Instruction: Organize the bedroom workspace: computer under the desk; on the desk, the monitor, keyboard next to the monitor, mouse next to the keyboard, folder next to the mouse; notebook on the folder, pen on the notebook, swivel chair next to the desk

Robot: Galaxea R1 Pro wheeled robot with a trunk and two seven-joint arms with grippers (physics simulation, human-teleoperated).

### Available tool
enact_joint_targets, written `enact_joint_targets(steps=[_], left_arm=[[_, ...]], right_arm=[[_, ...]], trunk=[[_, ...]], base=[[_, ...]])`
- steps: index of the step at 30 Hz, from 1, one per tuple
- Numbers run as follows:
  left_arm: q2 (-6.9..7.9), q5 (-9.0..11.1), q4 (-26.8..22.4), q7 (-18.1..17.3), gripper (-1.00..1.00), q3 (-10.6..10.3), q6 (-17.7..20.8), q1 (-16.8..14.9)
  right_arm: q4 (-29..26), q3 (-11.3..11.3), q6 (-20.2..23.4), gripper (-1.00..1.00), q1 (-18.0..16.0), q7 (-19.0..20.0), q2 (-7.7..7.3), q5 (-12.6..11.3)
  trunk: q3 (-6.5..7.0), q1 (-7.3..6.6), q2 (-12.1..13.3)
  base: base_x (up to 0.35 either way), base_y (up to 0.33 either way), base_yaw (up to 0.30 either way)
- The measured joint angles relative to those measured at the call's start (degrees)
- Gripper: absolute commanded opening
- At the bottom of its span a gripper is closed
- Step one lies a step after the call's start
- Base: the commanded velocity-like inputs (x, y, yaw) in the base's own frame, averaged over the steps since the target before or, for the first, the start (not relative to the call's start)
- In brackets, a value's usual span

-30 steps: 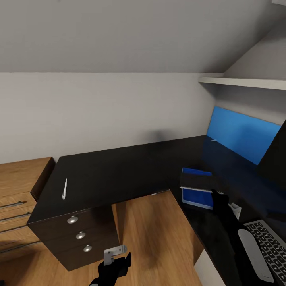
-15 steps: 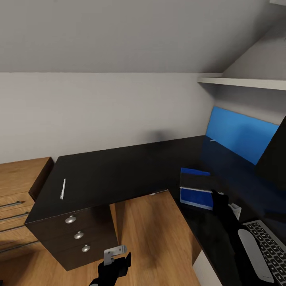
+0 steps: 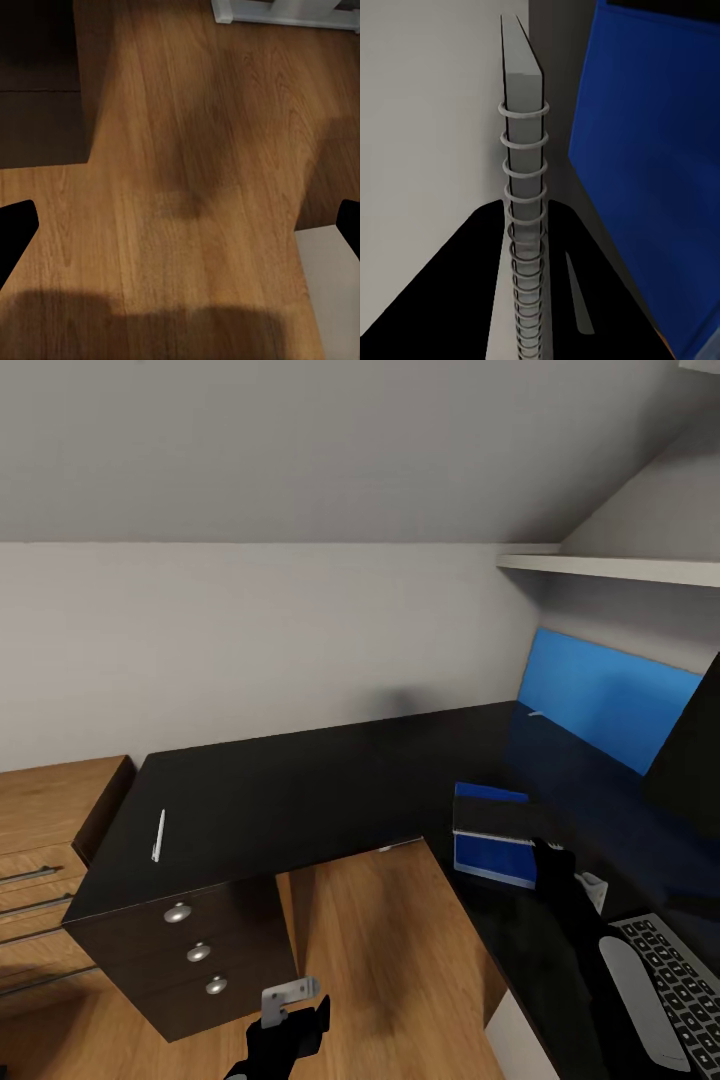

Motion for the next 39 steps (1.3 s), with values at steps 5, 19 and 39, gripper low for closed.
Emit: enact_joint_targets(steps=[5, 19, 39], left_arm=[[0.0, 0.0, 0.0, 0.0, 1.0, 0.0, 0.0, 0.0], [0.0, 0.0, 0.0, 0.0, 1.0, 0.0, 0.0, 0.0], [0.0, 0.1, 0.0, 0.0, 1.0, 0.0, 0.0, 0.0]], right_arm=[[0.0, 0.0, 0.0, 1.0, 0.0, 0.1, 0.0, -0.1], [-0.1, 0.0, 0.0, 1.0, 0.0, 0.2, -0.01, -0.1], [-2.7, 0.9, 0.6, 1.0, 0.0, 0.8, 0.29, -0.5]], trunk=[[0.0, 0.0, 0.0], [0.0, 0.0, 0.0], [0.0, 0.0, 0.0]], base=[[0.0, 0.0, 0.0], [0.0, 0.0, 0.0], [0.0, 0.0, 0.0]])
